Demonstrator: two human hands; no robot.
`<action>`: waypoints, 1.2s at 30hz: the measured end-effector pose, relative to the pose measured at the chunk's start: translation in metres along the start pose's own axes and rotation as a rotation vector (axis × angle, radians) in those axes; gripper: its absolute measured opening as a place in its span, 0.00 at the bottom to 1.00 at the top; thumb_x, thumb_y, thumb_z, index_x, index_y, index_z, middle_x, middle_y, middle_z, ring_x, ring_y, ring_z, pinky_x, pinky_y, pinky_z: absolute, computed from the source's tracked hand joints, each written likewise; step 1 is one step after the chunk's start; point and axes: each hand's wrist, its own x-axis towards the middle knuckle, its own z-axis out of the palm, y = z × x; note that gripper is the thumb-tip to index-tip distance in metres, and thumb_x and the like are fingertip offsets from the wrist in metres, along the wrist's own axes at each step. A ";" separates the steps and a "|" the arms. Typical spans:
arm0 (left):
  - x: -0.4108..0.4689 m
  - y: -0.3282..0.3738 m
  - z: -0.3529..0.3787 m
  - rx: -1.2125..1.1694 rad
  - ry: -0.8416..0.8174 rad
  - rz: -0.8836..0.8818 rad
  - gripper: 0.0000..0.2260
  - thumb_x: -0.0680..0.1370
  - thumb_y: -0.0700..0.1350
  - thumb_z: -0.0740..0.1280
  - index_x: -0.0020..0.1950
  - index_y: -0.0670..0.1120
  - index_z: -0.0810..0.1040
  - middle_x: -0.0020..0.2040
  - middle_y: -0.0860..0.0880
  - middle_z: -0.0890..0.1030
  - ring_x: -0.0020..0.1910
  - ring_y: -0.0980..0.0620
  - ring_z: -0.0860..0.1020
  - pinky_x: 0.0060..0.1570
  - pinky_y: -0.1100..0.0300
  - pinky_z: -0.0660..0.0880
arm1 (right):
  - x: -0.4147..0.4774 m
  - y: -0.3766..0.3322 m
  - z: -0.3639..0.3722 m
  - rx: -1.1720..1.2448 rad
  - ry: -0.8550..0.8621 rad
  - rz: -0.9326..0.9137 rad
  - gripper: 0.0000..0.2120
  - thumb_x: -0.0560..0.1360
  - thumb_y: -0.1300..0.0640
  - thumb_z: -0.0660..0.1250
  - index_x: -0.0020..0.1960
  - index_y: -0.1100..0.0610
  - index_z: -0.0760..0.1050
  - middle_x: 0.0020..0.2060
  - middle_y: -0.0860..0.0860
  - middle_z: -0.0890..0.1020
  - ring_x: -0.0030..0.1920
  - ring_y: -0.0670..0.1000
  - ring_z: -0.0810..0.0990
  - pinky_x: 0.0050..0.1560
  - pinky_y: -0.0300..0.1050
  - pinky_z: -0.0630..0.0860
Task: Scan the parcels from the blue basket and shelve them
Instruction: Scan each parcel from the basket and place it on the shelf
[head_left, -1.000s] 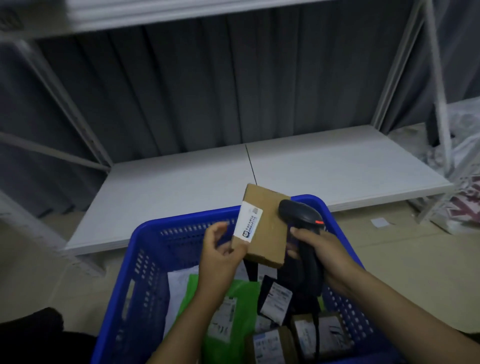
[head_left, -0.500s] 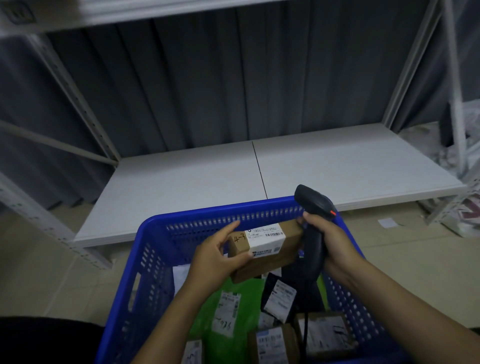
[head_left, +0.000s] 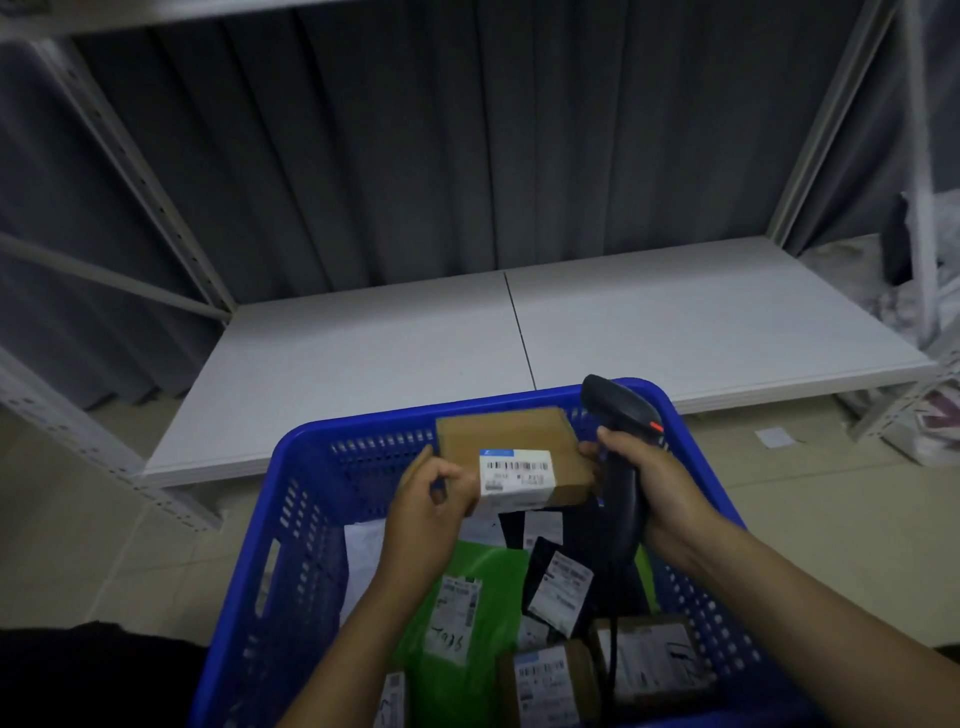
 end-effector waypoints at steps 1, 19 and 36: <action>0.001 -0.001 0.001 -0.021 0.048 -0.010 0.07 0.78 0.45 0.68 0.40 0.50 0.74 0.58 0.52 0.78 0.55 0.54 0.79 0.47 0.56 0.78 | 0.000 0.001 0.002 0.005 -0.006 0.011 0.15 0.76 0.55 0.68 0.55 0.66 0.79 0.51 0.61 0.84 0.46 0.56 0.83 0.48 0.48 0.79; 0.006 -0.057 -0.038 -0.216 0.329 -0.161 0.33 0.77 0.33 0.66 0.77 0.52 0.57 0.70 0.43 0.69 0.65 0.43 0.73 0.55 0.48 0.76 | -0.009 0.001 0.014 -0.793 -0.284 0.057 0.08 0.75 0.57 0.70 0.44 0.62 0.77 0.28 0.53 0.81 0.24 0.50 0.76 0.28 0.42 0.75; 0.005 -0.044 -0.034 -0.226 0.297 -0.159 0.34 0.77 0.36 0.68 0.77 0.51 0.56 0.65 0.48 0.72 0.55 0.52 0.75 0.42 0.64 0.74 | -0.017 -0.008 0.022 -0.760 -0.354 0.066 0.09 0.75 0.56 0.69 0.46 0.62 0.77 0.34 0.55 0.81 0.27 0.50 0.77 0.29 0.43 0.75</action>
